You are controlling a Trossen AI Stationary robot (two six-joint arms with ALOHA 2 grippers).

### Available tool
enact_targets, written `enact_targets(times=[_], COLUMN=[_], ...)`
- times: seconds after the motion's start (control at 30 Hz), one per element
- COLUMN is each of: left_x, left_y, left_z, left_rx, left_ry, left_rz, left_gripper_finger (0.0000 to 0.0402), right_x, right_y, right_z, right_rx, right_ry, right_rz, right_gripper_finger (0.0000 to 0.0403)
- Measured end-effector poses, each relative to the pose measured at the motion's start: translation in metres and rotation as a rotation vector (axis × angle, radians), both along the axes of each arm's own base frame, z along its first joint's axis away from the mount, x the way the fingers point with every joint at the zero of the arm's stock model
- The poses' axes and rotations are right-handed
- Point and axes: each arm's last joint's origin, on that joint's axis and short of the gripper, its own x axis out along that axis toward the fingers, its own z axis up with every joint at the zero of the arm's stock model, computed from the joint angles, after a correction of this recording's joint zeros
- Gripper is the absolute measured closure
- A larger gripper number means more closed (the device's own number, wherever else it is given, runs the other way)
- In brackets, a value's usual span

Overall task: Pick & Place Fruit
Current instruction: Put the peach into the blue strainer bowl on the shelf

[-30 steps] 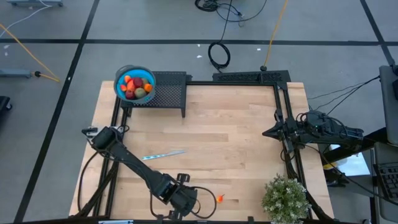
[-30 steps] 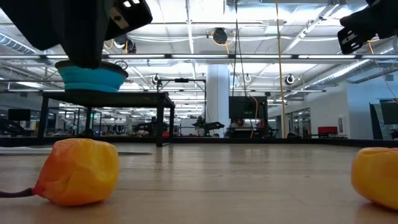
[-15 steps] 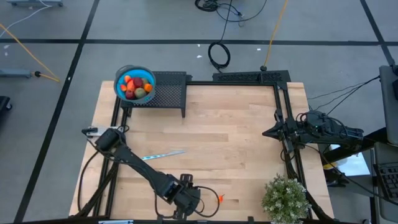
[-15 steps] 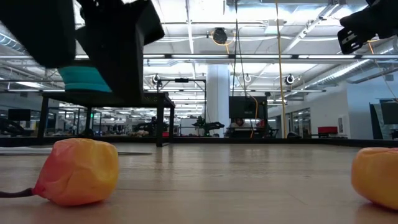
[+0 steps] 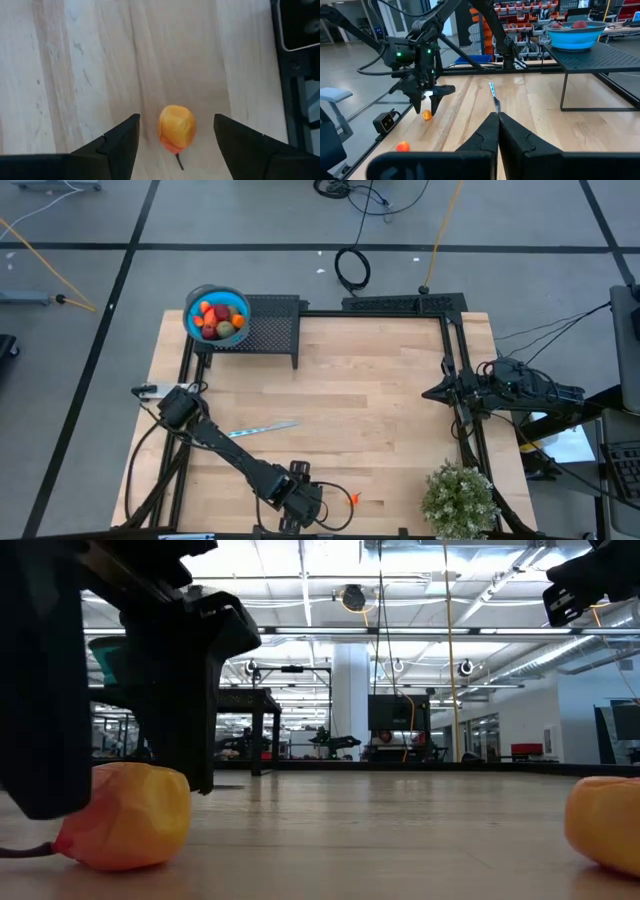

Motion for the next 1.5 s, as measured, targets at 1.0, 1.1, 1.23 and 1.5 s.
enact_targets(times=[1.0, 1.1, 1.23, 1.5], left_x=[-0.008, -0.011, -0.013, -0.016], left_y=[0.016, 0.028, 0.046, 0.081], left_z=[0.008, 0.021, 0.042, 0.099], left_rx=[0.051, 0.075, 0.123, 0.156], left_ry=[0.108, 0.131, 0.116, -0.084], left_rz=[0.019, 0.033, 0.079, 0.206], left_gripper_finger=[0.0287, 0.0288, 0.0288, 0.0288], right_x=[0.0, 0.0, 0.0, 0.0], right_y=[0.0, 0.0, 0.0, 0.0], right_z=[0.0, 0.0, 0.0, 0.0], right_rx=[0.0, 0.0, 0.0, 0.0], right_ry=[0.001, 0.001, 0.0, 0.0], right_rz=[-0.001, -0.001, 0.0, 0.001], right_gripper_finger=[0.0403, 0.0403, 0.0403, 0.0403])
